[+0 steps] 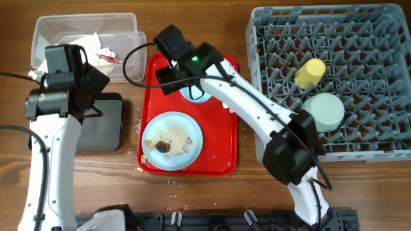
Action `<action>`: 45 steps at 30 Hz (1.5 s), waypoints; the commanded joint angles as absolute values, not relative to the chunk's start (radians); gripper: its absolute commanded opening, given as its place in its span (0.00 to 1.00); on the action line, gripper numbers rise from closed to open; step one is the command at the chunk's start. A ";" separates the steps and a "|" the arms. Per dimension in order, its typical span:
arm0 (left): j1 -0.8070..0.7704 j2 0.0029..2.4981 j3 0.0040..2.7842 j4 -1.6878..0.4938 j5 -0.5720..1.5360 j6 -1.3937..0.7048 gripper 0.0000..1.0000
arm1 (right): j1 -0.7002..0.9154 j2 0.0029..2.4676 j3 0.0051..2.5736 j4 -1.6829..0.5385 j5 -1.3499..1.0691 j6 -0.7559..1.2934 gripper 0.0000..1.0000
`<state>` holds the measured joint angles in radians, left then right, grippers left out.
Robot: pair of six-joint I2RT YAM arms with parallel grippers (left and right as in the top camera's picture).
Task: Sort waste into correct bins and load items into the dishwasher rack
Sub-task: 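Grasp the light-blue bowl rim with the right gripper, then carry the bowl into the rack's upper right and release it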
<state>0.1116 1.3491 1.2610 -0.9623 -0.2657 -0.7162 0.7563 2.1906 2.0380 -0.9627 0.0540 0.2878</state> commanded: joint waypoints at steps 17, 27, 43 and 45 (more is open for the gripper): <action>0.115 1.343 1.261 -0.962 -0.289 -0.712 1.00 | 0.773 2.399 2.034 -0.941 0.123 0.344 0.35; 0.115 1.343 1.261 -0.962 -0.289 -0.712 1.00 | 0.775 2.399 2.033 -0.945 0.093 0.343 0.33; 0.115 1.343 1.261 -0.962 -0.289 -0.712 1.00 | 0.778 2.399 2.001 -0.960 0.115 0.342 0.29; 0.115 1.343 1.261 -0.962 -0.289 -0.712 1.00 | 0.778 2.396 2.004 -0.966 0.088 0.343 0.24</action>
<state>0.1116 1.3491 1.2610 -0.9623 -0.2657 -0.7162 0.7696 2.3791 2.0087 -0.9607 0.0982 0.3397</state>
